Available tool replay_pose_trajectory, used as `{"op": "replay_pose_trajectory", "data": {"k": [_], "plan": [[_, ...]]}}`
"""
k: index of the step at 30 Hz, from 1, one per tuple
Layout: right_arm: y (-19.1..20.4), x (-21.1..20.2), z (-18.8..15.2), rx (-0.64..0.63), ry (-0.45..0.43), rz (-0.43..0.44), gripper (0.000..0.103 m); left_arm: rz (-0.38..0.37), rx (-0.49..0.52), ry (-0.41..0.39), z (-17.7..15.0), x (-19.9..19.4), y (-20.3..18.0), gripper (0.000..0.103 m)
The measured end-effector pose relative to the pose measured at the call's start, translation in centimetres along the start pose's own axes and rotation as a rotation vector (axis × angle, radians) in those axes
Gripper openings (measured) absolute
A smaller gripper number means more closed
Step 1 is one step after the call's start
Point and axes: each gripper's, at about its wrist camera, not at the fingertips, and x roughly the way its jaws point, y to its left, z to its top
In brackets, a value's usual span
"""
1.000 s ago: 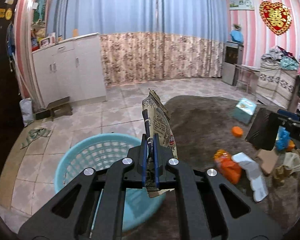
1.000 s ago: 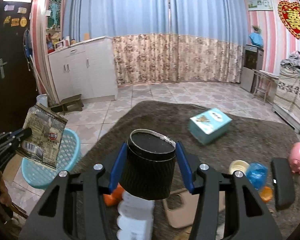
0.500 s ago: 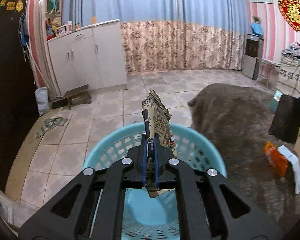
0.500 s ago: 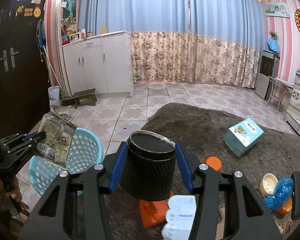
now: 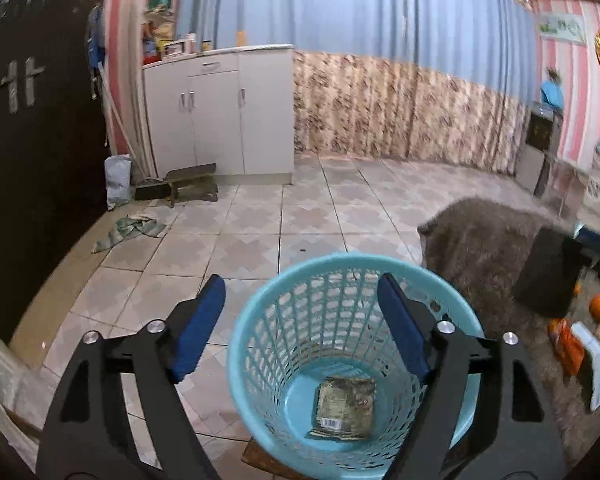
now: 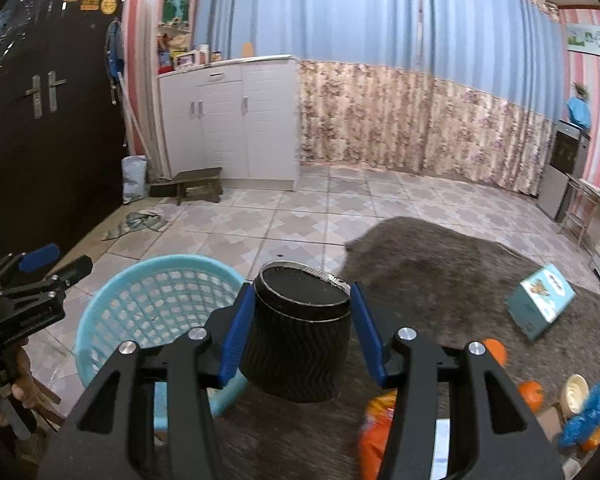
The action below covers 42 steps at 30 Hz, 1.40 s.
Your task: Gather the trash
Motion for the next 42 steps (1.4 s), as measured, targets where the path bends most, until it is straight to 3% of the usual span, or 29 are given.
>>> {"op": "replay_pose_trajectory", "data": {"k": [4, 14, 16, 17, 19, 30, 42], "plan": [[2.4, 1.8, 0.4, 0.003, 0.016, 0.055, 0.049, 0.026, -0.038, -0.015, 0.4, -0.4, 1.2, 0.084], [7.1, 6.2, -0.5, -0.011, 0.059, 0.132, 0.05, 0.076, -0.048, -0.013, -0.1, -0.4, 2.5, 0.085], [7.4, 6.5, -0.6, -0.03, 0.053, 0.122, 0.062, 0.086, -0.047, -0.015, 0.0, -0.4, 2.6, 0.087], [7.5, 6.7, -0.5, -0.031, 0.053, 0.125, 0.077, 0.09, -0.049, -0.016, 0.1, -0.4, 2.7, 0.088], [7.3, 6.6, -0.5, -0.035, 0.047, 0.118, 0.078, 0.094, -0.055, -0.02, 0.1, -0.4, 2.7, 0.089], [2.8, 3.1, -1.0, -0.031, 0.002, 0.025, 0.088, 0.092, -0.043, -0.039, 0.4, -1.5, 1.0, 0.093], [-7.1, -5.0, -3.8, 0.042, -0.013, -0.146, 0.094, -0.013, -0.023, -0.034, -0.6, -3.7, -6.5, 0.097]]}}
